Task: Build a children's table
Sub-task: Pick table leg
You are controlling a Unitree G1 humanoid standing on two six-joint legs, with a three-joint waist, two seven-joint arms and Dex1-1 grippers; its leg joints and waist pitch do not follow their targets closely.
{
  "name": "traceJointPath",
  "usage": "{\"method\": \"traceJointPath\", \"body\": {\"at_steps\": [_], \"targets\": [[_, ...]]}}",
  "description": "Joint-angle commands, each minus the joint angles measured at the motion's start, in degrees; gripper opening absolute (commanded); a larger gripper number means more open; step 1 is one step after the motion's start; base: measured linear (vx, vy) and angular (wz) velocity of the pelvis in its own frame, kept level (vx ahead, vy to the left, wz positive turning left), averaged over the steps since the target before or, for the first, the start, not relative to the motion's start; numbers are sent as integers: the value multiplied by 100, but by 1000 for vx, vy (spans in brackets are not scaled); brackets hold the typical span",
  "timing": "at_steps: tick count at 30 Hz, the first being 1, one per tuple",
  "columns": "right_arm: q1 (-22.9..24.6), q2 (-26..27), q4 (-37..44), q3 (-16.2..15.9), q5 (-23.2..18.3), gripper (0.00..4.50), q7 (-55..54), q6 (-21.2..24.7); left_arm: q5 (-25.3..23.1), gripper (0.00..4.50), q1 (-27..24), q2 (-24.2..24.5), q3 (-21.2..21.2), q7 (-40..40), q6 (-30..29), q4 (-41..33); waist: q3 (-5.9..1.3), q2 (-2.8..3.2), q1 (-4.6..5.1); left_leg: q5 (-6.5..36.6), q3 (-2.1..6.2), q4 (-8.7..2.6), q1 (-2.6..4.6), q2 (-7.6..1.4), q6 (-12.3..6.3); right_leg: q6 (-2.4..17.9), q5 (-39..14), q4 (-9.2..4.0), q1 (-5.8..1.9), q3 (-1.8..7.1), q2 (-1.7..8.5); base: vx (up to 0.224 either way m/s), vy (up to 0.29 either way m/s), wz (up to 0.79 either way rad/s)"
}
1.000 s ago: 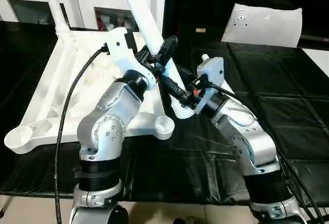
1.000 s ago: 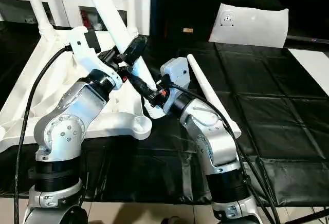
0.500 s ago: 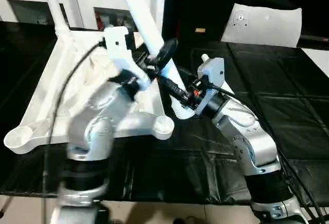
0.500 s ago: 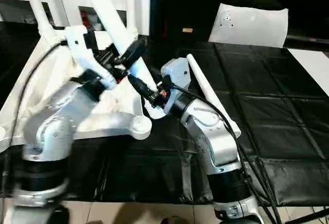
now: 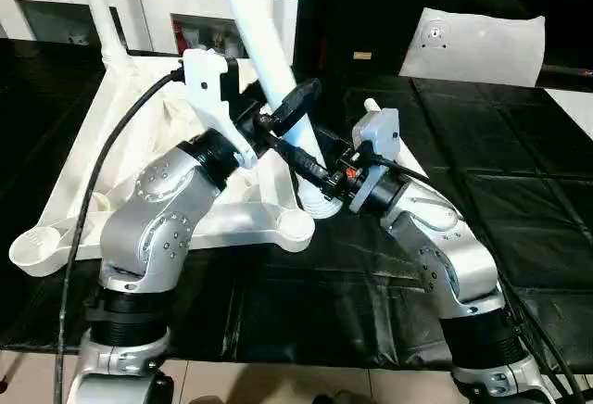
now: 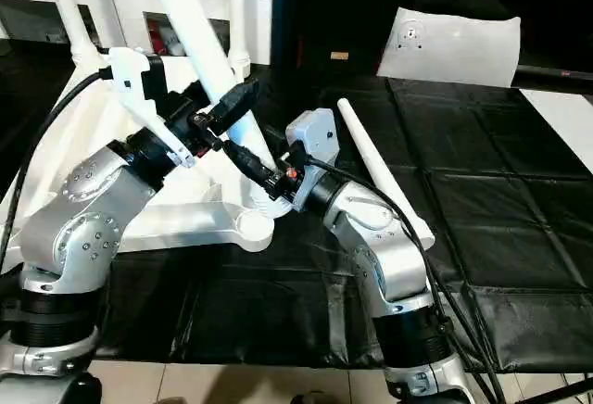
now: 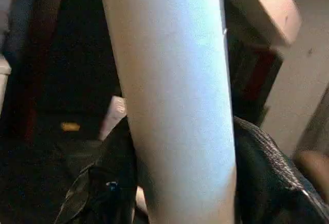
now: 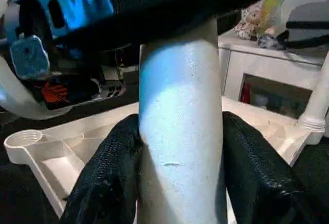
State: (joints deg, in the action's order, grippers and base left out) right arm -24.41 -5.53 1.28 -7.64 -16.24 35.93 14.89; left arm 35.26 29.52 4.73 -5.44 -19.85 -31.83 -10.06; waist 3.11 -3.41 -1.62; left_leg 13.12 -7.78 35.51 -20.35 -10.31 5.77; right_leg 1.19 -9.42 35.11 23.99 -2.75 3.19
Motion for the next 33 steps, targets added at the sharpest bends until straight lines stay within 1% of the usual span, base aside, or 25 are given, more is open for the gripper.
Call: {"method": "traceJointPath", "body": {"at_steps": [1, 2, 3, 4, 6, 7, 9, 11, 16, 19, 20, 23, 27, 28, 29, 30, 31, 32, 33], "targets": [[1, -78, 33, 154, -107, 186, 12, -74, 523, 219, 109, -191, -451, 445, -323, 139, -352, 45, 28, 491, -63, -432, -69, -170, -69, 954, -1170, -363, -399, 257, 339, 0, 0, 0], [0, -80, 34, 156, -111, 186, 14, -71, 784, 214, 150, -312, -602, 594, -392, 166, -356, 35, 20, 520, -68, -423, -76, -155, -88, 951, -1245, -382, -402, 255, 334, 0, 0, 0], [-1, -82, 34, 158, -115, 186, 18, -70, 1091, 207, 194, -429, -759, 734, -467, 195, -353, 31, 15, 567, -61, -433, -69, -156, -128, 887, -1363, -395, -392, 249, 324, 0, 0, 0], [-5, -84, 32, 160, -116, 186, 21, -69, 1325, 203, 228, -501, -870, 825, -522, 214, -356, 29, 17, 567, -66, -423, -72, -147, -126, 872, -1390, -385, -397, 250, 323, 0, 0, 0], [-10, -87, 32, 164, -123, 186, 34, -62, 1728, 201, 275, -540, -996, 870, -643, 229, -359, 16, 9, 513, -62, -428, -71, -154, -190, 802, -1429, -405, -387, 241, 317, 0, 0, 0], [-10, -87, 32, 164, -123, 186, 34, -62, 1728, 201, 275, -540, -996, 870, -643, 229, -362, 17, 13, 458, -60, -425, -79, -151, -211, 771, -1407, -398, -391, 241, 317, 0, 0, 0], [-12, -93, 30, 160, -130, 186, 48, -69, 1969, 201, 305, -527, -1073, 872, -795, 224, -363, 22, 17, 436, -58, -423, -77, -154, -221, 750, -1396, -394, -389, 238, 317, 0, 0, 0], [-12, -99, 29, 153, -132, 186, 57, -76, 2075, 201, 325, -508, -1136, 885, -948, 202, -360, 26, 16, 425, -62, -420, -70, -153, -224, 753, -1382, -392, -384, 238, 313, 0, 0, 0], [-18, -106, 32, 143, -132, 186, 63, -75, 2177, 193, 361, -434, -1188, 977, -1119, 167, -355, 40, 8, 413, -60, -426, -59, -161, -221, 746, -1378, -396, -380, 236, 316, 0, 0, 0], [-15, -117, 46, 135, -120, 186, 57, -72, 2060, 193, 355, -325, -1108, 971, -1085, 152, -359, 42, 5, 414, -55, -429, -60, -161, -214, 745, -1370, -390, -385, 235, 316, 0, 0, 0], [-11, -124, 59, 132, -106, 186, 53, -64, 1946, 193, 351, -247, -1044, 932, -1065, 146, -355, 42, 9, 461, -59, -430, -55, -162, -199, 728, -1444, -398, -380, 238, 317, 0, 0, 0], [-6, -143, 81, 119, -60, 186, 33, -50, 1746, 192, 352, -151, -961, 854, -1027, 136, -357, 43, 10, 403, -56, -433, -55, -166, -186, 761, -1310, -380, -385, 242, 316, 0, 0, 0], [-13, -144, 77, 123, -61, 186, 17, -6, 1626, 189, 358, -94, -905, 779, -997, 143, -363, 38, 10, 333, -65, -424, -55, -161, -193, 805, -1186, -369, -393, 248, 319, 0, 0, 0], [-17, -141, 66, 141, -96, 186, 16, 56, 1560, 188, 363, -62, -868, 745, -979, 161, -358, 27, 14, 347, -64, -429, -57, -162, -198, 803, -1212, -376, -395, 247, 318, 0, 0, 0], [-22, -138, 55, 160, -135, 242, 14, 126, 1508, 187, 370, -21, -826, 724, -962, 182, -361, 37, 10, 346, -61, -427, -52, -162, -206, 796, -1223, -371, -394, 248, 319, 0, 0, 0], [-40, -138, 21, 186, -147, 256, -10, 170, 1418, 187, 396, 19, -782, 707, -912, 237, -356, 38, 13, 360, -61, -432, -54, -166, -204, 794, -1239, -371, -393, 248, 320, 0, 0, 0], [-53, -138, -2, 202, -151, 258, -26, 190, 1365, 186, 413, 51, -748, 701, -873, 275, -359, 25, 17, 354, -63, -430, -54, -165, -210, 786, -1247, -376, -395, 247, 319, 0, 0, 0], [-66, -143, -25, 211, -144, 265, -36, 195, 1340, 186, 460, 59, -756, 713, -826, 345, -356, 51, 12, 368, -57, -434, -50, -167, -193, 785, -1269, -375, -393, 249, 323, 0, 0, 0], [-75, -146, -39, 217, -141, 277, -42, 200, 1292, 185, 501, 71, -758, 721, -775, 405, -359, 46, 15, 379, -59, -433, -52, -164, -192, 776, -1266, -383, -396, 247, 320, 0, 0, 0]]}}
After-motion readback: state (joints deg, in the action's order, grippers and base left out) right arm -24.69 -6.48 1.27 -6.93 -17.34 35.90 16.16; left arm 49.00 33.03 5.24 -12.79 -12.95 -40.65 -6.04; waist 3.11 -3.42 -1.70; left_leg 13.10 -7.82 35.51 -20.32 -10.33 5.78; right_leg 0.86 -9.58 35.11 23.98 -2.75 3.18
